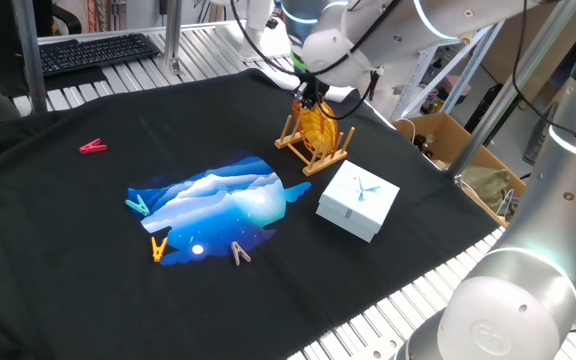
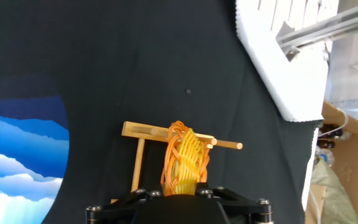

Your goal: Take the dish off the dish rack

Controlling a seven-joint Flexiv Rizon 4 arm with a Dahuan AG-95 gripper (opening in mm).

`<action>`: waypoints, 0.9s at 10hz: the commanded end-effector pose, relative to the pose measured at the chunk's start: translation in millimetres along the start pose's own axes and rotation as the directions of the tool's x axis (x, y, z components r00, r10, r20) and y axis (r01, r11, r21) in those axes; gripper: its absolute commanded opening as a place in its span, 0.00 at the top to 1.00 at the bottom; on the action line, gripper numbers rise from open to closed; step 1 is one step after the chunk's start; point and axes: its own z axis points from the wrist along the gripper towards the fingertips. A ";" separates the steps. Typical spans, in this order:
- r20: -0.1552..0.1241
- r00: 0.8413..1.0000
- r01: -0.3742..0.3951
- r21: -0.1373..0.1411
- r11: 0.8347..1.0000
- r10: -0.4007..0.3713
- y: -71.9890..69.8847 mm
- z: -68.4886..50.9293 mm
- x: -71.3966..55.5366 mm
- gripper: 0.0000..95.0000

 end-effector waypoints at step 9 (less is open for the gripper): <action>0.012 1.000 -0.013 -0.089 0.996 0.014 -1.3 18.5 -2.1 0.00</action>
